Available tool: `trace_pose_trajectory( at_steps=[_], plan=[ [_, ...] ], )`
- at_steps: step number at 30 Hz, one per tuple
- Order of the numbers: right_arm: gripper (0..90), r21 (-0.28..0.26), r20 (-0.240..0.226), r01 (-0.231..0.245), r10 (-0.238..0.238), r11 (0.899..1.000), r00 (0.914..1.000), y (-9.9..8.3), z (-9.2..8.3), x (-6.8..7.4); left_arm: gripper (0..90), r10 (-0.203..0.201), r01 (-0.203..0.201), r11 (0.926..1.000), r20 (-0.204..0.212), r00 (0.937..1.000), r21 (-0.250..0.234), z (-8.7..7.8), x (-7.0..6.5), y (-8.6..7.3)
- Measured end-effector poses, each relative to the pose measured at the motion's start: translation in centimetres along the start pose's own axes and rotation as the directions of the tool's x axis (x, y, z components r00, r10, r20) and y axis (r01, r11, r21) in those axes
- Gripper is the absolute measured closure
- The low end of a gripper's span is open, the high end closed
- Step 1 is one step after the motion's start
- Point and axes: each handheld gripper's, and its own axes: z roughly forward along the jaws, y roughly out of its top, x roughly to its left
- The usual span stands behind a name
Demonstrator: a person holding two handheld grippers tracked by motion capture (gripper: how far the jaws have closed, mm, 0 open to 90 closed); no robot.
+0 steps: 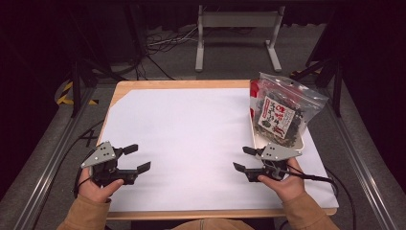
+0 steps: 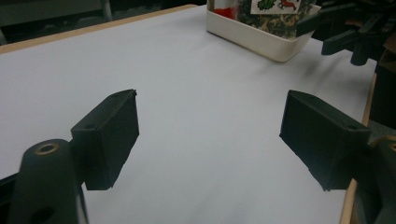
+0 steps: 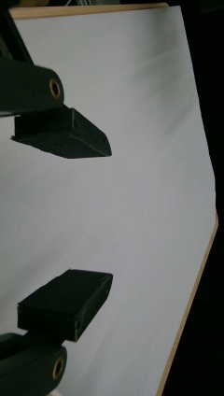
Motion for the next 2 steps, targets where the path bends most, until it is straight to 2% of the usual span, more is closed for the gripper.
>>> trace_pose_trajectory(
  at_steps=[2],
  plan=[
    [31.6,-0.003,0.018,0.011,-0.011,1.000,0.9998,0.23,-0.45,-0.15,17.9,-0.008,0.008,1.0000,-0.008,0.9999,0.005,0.13,0.10,-0.11]
  ],
)
